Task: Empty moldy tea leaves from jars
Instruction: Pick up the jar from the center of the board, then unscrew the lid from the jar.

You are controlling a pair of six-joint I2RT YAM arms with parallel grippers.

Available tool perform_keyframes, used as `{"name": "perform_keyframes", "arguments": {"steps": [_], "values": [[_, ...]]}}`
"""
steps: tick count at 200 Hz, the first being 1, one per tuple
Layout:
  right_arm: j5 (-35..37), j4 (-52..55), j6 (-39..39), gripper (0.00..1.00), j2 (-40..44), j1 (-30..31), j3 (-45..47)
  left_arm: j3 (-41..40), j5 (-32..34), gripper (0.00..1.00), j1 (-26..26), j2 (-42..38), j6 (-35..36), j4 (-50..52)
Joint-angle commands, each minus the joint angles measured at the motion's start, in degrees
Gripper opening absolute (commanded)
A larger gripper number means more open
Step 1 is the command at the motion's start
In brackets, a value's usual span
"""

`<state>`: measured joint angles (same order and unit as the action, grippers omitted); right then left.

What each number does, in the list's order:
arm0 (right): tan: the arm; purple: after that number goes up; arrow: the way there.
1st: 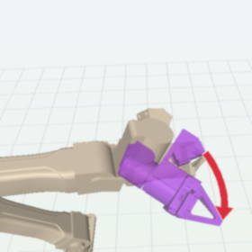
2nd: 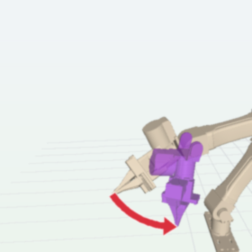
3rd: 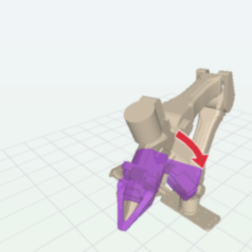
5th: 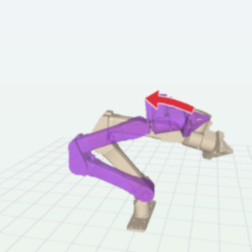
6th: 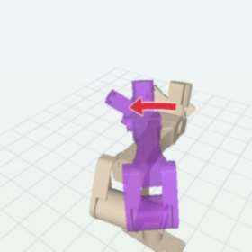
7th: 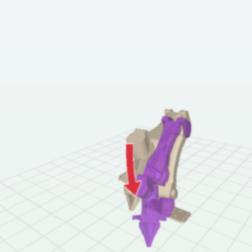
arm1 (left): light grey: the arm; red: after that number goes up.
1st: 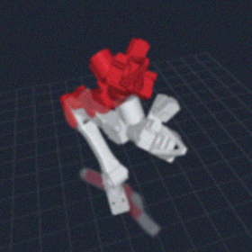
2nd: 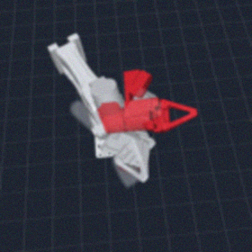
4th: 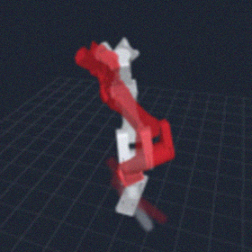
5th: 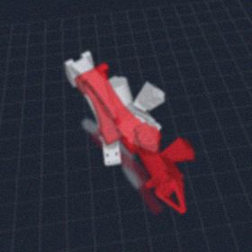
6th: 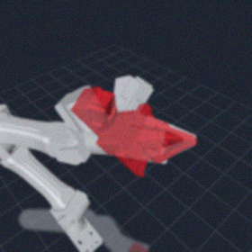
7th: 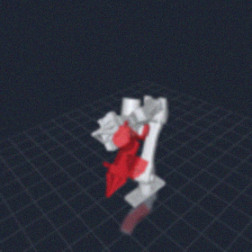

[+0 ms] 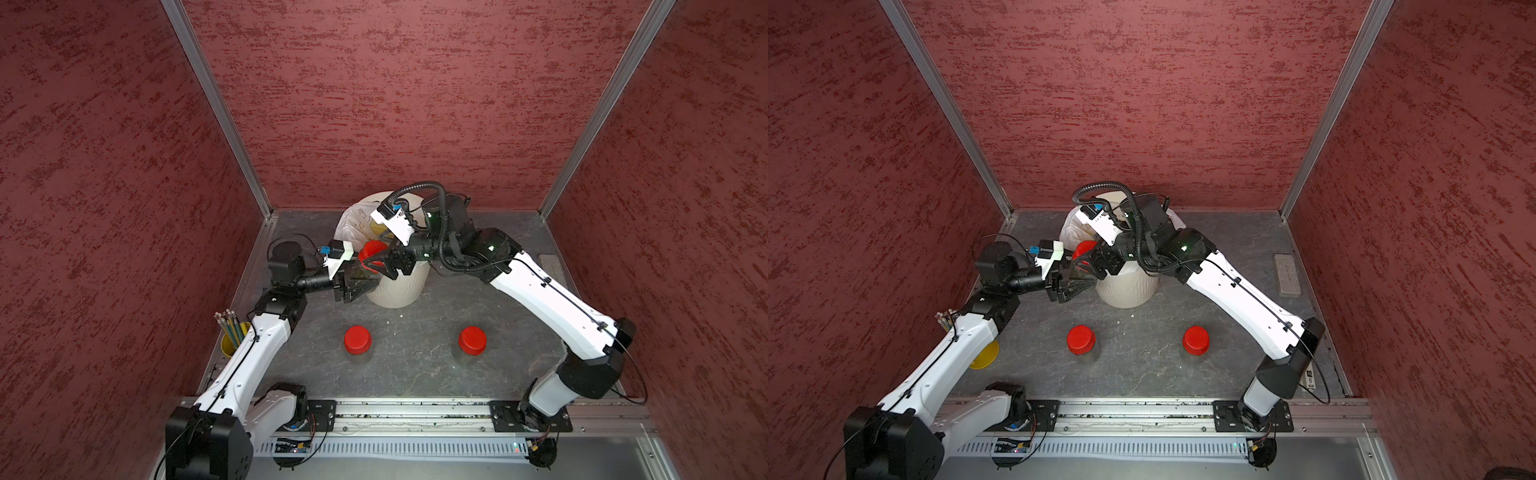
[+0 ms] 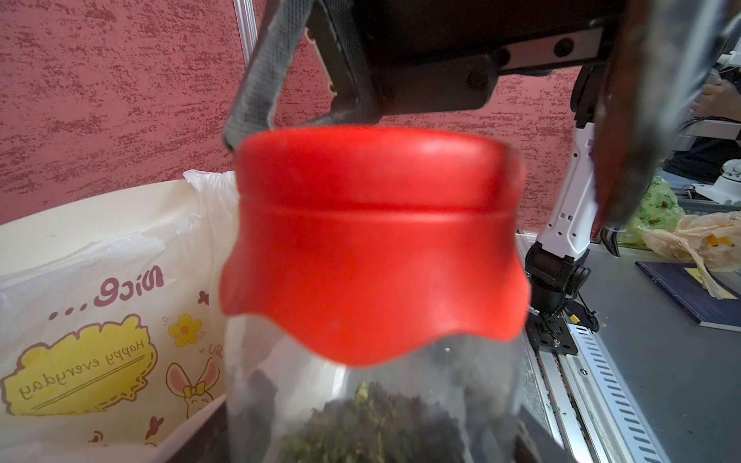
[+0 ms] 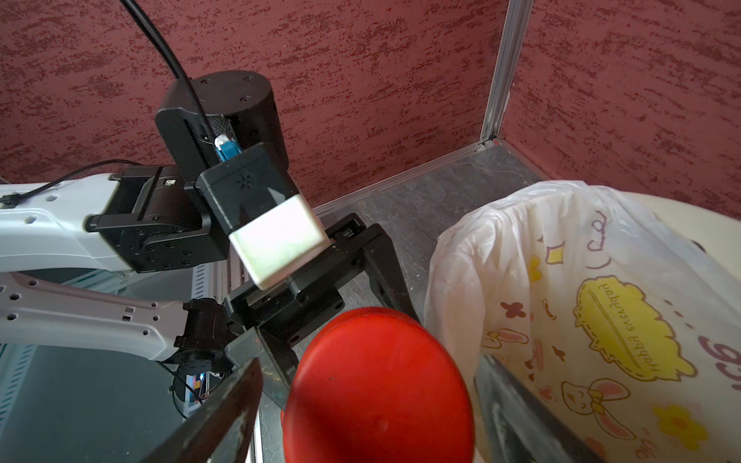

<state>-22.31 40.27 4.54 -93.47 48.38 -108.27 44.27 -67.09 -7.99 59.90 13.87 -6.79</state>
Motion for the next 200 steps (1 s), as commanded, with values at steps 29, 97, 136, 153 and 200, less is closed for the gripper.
{"name": "perform_keyframes", "arguments": {"steps": [29,97,136,153,200], "values": [[-0.6,0.8,1.4,0.84,0.7,-0.6,-0.8,1.7,-0.4,0.64,0.3,0.0,1.2,0.8],[-1.5,1.1,1.2,0.81,-0.7,-0.7,-0.8,1.6,-0.6,0.64,0.3,-0.3,1.3,0.5],[-2.2,1.2,1.0,0.80,-1.6,-0.7,-0.8,1.5,-0.7,0.64,0.3,-0.4,1.3,0.5],[-2.3,1.2,0.9,0.80,-1.8,-0.8,-0.8,1.4,-0.7,0.64,0.3,-0.5,1.4,0.5],[-2.5,1.2,0.8,0.74,-2.1,-0.8,-0.3,1.4,-0.8,0.64,0.3,-0.7,1.5,0.5]]}}
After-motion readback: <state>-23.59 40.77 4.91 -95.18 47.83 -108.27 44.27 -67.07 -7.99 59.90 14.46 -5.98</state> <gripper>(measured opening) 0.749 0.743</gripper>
